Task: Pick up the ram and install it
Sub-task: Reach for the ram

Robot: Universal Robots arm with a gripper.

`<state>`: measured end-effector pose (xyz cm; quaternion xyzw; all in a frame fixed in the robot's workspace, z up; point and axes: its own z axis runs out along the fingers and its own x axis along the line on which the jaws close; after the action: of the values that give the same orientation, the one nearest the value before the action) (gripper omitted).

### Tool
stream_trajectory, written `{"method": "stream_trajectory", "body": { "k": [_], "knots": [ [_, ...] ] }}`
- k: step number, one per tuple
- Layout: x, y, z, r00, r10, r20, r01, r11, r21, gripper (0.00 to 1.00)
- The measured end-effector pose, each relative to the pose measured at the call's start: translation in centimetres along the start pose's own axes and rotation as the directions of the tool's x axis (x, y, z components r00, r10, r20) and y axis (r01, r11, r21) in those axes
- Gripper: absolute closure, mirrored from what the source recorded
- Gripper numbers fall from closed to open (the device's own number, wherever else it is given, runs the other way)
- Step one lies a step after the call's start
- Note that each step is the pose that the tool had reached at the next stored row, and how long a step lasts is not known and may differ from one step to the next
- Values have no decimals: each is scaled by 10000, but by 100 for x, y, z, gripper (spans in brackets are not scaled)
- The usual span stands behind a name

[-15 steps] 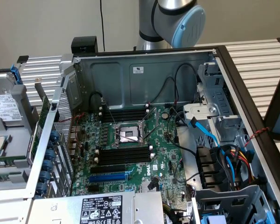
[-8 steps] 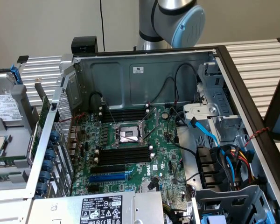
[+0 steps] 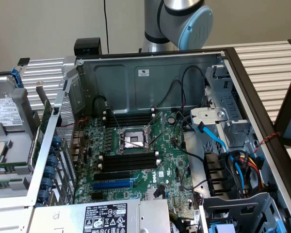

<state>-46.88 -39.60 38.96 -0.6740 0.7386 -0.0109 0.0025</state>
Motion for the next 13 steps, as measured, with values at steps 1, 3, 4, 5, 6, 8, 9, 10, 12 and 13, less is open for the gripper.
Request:
{"method": "stream_trajectory", "body": {
  "k": [1,3,4,5,6,8,9,10,12,13],
  "knots": [
    [0,0,0,10000,0,0,0,10000,0,89],
    [0,0,0,10000,0,0,0,10000,0,89],
    [0,0,0,10000,0,0,0,10000,0,89],
    [0,0,0,10000,0,0,0,10000,0,89],
    [0,0,0,10000,0,0,0,10000,0,89],
    [0,0,0,10000,0,0,0,10000,0,84],
    [0,0,0,10000,0,0,0,10000,0,84],
    [0,0,0,10000,0,0,0,10000,0,84],
    [0,0,0,10000,0,0,0,10000,0,82],
    [0,0,0,10000,0,0,0,10000,0,82]
  ]
}}
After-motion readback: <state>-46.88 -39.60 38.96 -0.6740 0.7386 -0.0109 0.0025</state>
